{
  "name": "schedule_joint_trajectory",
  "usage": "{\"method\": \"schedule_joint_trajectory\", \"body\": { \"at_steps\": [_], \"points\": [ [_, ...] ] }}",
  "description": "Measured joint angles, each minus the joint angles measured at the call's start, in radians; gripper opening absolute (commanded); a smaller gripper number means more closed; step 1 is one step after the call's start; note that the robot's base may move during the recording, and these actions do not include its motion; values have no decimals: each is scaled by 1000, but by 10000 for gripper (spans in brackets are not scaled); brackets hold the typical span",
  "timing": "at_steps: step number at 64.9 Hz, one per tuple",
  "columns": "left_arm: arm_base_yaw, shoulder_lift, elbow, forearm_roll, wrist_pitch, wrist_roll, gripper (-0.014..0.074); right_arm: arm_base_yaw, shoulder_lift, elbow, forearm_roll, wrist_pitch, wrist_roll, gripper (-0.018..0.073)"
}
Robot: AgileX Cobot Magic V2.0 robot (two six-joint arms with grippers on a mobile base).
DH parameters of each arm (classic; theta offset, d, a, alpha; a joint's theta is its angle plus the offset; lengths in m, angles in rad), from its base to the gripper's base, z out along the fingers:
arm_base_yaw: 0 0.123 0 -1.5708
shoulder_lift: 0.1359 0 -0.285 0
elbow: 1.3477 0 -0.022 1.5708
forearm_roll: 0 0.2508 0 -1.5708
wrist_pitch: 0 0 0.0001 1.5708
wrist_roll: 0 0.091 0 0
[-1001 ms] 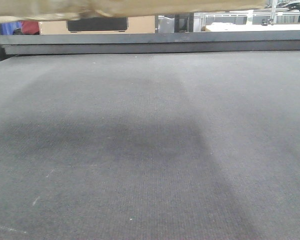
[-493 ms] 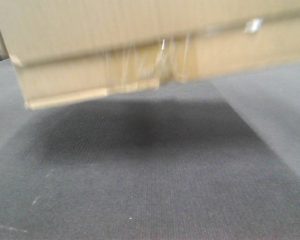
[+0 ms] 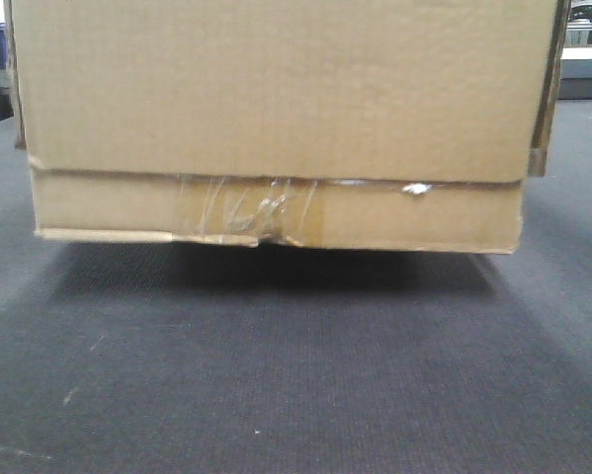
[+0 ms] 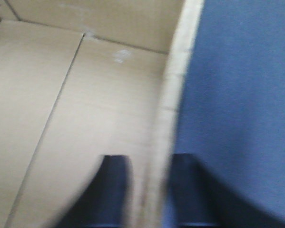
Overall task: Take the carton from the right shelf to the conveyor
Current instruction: 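Lower the carton onto the grey conveyor belt with both grippers, then open both grippers and withdraw them from the carton walls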
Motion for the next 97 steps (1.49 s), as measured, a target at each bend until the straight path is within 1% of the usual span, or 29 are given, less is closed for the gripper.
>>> {"method": "schedule_joint_trajectory", "body": {
  "at_steps": [1,3,4,7,12,16,20,22,27,28,29,35,36,38,40,42,43,47,50,55,57,58,59,63,66,70,75,80,97],
  "points": [
    [0,0,0,0,-4,0,499,2,0,0,3,-2,-2,496],
    [0,0,0,-2,-11,0,548,2,0,0,8,-4,-2,567],
    [0,0,-2,-2,-11,0,571,4,0,0,8,-4,-2,580],
    [-2,0,-4,-3,-13,0,618,4,0,0,13,-5,-4,566],
    [-3,0,-18,-6,2,0,608,4,-4,0,15,-6,-6,538],
    [-3,0,-37,-6,31,7,596,4,-16,1,15,-6,-6,498],
    [-3,-11,-63,-6,62,17,573,4,-35,1,15,-9,-6,433],
    [-3,-16,-71,-3,77,20,551,4,-49,1,15,-11,-6,377],
    [-3,-44,-98,9,116,43,412,4,-83,1,11,-19,-6,234],
    [-3,-53,-104,11,126,54,356,4,-90,1,10,-19,-6,169],
    [-3,-66,-107,16,136,69,268,4,-104,1,7,-19,-6,119],
    [-3,-109,-115,34,171,120,-53,4,-153,1,-34,-21,-6,-81],
    [-1,-119,-116,34,175,127,-34,4,-159,1,-42,-21,-6,-93],
    [4,-131,-116,36,180,142,14,4,-169,1,-54,-21,-6,-83],
    [14,-140,-116,36,184,156,43,4,-184,1,-72,-21,-6,-72],
    [30,-151,-116,31,187,167,41,4,-198,1,-91,-21,-6,-67],
    [38,-155,-116,28,188,176,27,4,-203,1,-99,-21,-6,-67],
    [89,-169,-112,-4,192,211,8,4,-222,1,-135,-21,-4,-69],
    [136,-179,-100,-50,196,259,21,4,-237,3,-169,-21,10,-69],
    [239,-202,-54,-184,204,347,20,-3,-266,30,-202,-35,28,-69],
    [278,-212,-37,-239,204,383,20,-11,-279,48,-202,-47,35,-69],
    [307,-221,-17,-281,204,407,20,-16,-286,58,-202,-57,35,-69],
    [317,-224,-4,-292,204,415,20,-23,-293,77,-202,-65,38,-69],
    [393,-257,58,-380,197,465,20,-44,-324,127,-202,-98,41,-69],
    [434,-285,117,-411,183,483,20,-66,-350,190,-202,-124,43,-69],
    [477,-338,189,-424,145,497,20,-93,-393,271,-202,-166,44,-69],
    [494,-409,297,-424,80,504,20,-127,-449,404,-202,-221,44,-69],
    [496,-512,412,-424,9,510,20,-143,-511,530,-207,-282,44,-69],
    [496,-852,780,-414,-244,511,20,-143,-772,879,-207,-505,44,-69]
  ]
}}
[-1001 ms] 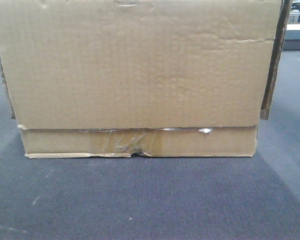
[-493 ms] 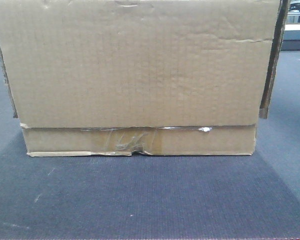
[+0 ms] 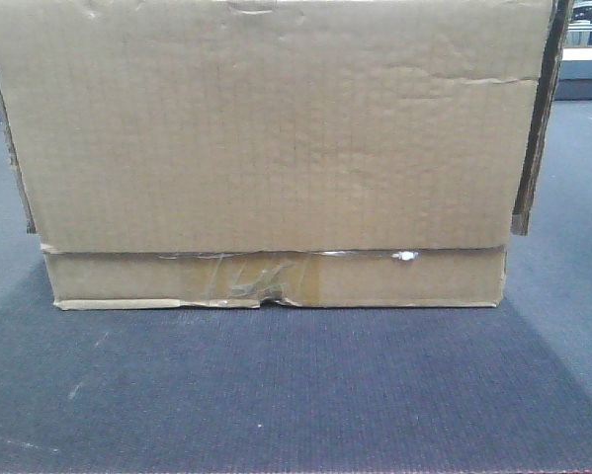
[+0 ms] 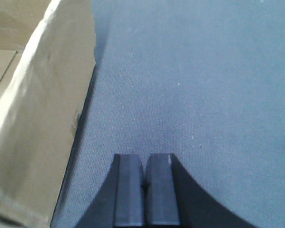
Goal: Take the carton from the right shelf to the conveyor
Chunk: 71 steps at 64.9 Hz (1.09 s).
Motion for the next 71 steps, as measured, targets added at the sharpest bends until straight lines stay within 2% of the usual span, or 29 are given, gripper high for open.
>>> {"method": "schedule_joint_trajectory", "body": {
  "at_steps": [6,17,36,45,71],
  "points": [
    [0,-117,95,12,-58,1,20,0,-120,107,0,-71,0,-69],
    [1,-290,212,17,-78,3,20,0,-355,274,-6,-155,0,-69],
    [2,-477,274,19,-82,7,20,0,-712,397,-11,-182,0,-69],
    [2,-489,276,19,-86,7,20,0,-772,406,-11,-187,0,-69],
    [2,-490,276,19,-86,7,20,0,-777,406,-11,-190,0,-69]
  ]
}}
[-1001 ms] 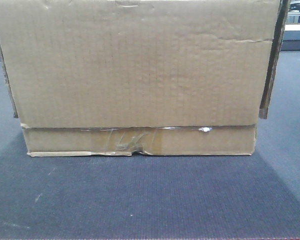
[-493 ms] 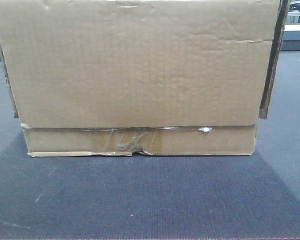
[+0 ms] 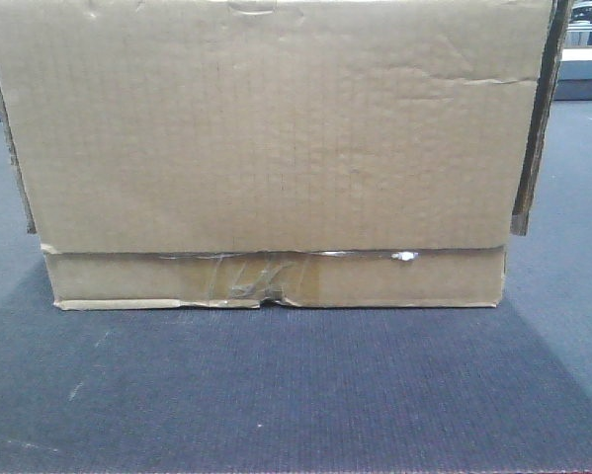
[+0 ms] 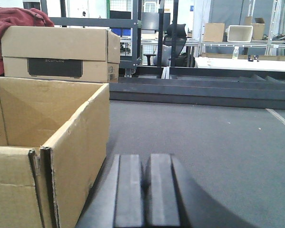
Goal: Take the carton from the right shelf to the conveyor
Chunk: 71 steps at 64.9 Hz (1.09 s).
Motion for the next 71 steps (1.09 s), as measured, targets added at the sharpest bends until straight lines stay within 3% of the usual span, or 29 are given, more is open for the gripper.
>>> {"method": "schedule_joint_trajectory", "body": {
  "at_steps": [27,48,54,71],
  "points": [
    [0,-7,24,2,-29,0,20,0,0,0,0,0,0,-69],
    [0,-161,331,2,-237,0,20,0,0,2,0,0,0,-69],
    [0,-166,404,2,-277,-36,20,0,0,1,0,-1,0,-69],
    [0,-166,424,10,-315,-78,20,0,-2,1,-1,-1,0,-69]
  ]
}}
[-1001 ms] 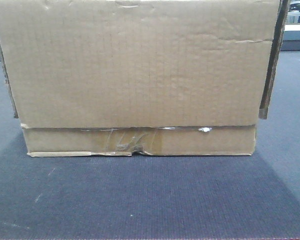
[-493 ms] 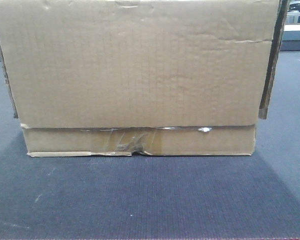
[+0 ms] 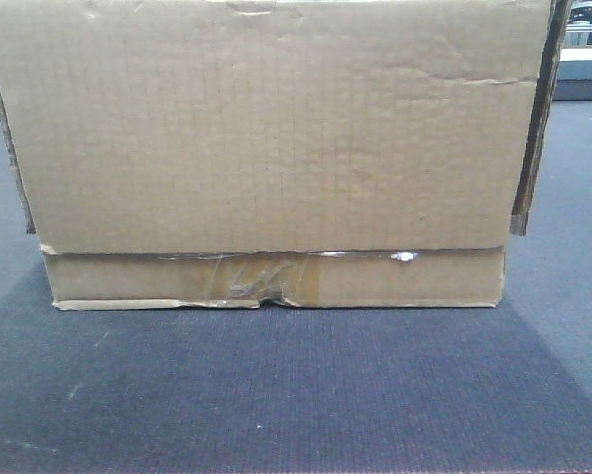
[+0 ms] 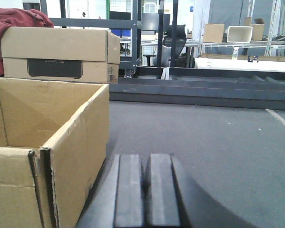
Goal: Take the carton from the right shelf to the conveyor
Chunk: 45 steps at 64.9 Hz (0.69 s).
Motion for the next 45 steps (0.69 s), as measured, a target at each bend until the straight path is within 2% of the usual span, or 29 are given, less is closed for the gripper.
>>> {"method": "schedule_joint_trajectory", "body": {
  "at_steps": [45],
  "points": [
    [0,-2,1,4,-8,-6,20,0,0,0,0,-2,0,-69]
  ]
}}
